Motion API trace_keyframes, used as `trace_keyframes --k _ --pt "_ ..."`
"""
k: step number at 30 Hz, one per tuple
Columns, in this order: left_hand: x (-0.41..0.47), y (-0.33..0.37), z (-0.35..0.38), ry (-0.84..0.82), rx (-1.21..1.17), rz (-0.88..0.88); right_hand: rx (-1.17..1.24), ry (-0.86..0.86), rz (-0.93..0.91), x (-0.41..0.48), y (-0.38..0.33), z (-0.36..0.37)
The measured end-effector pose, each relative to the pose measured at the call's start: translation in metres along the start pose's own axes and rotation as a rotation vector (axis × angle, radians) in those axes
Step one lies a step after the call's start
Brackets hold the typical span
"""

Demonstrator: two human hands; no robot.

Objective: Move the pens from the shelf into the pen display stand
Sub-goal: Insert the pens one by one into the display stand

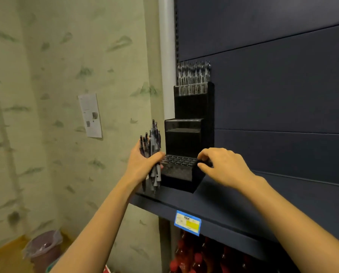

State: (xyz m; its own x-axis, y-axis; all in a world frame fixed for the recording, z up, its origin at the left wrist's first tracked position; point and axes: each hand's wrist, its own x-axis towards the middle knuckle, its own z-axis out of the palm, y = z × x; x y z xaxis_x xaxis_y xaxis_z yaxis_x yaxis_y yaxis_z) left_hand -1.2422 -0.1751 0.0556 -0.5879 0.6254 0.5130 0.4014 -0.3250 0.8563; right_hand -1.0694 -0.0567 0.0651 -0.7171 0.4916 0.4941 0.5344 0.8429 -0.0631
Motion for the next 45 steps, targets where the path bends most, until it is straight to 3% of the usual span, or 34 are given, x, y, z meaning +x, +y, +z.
trace_keyframes --k 7,13,24,32,40,45 --pt "0.057 -0.024 -0.018 -0.147 -0.133 -0.047 -0.045 0.040 0.136 0.032 -0.020 0.010" --pt "0.102 -0.033 -0.016 -0.280 -0.144 0.018 -0.005 0.149 0.180 0.065 -0.023 0.010" --pt "0.157 -0.043 -0.012 -0.452 -0.390 0.075 0.484 0.268 0.169 0.148 -0.052 0.015" --pt "0.188 -0.056 -0.013 -0.611 -0.475 0.075 0.701 0.298 0.344 0.181 -0.061 0.022" --pt "0.200 -0.058 -0.005 -0.604 -0.469 0.093 0.728 0.369 0.409 0.182 -0.063 0.019" --pt "0.201 -0.053 0.003 -0.620 -0.525 0.087 0.731 0.230 0.422 0.183 -0.060 0.012"
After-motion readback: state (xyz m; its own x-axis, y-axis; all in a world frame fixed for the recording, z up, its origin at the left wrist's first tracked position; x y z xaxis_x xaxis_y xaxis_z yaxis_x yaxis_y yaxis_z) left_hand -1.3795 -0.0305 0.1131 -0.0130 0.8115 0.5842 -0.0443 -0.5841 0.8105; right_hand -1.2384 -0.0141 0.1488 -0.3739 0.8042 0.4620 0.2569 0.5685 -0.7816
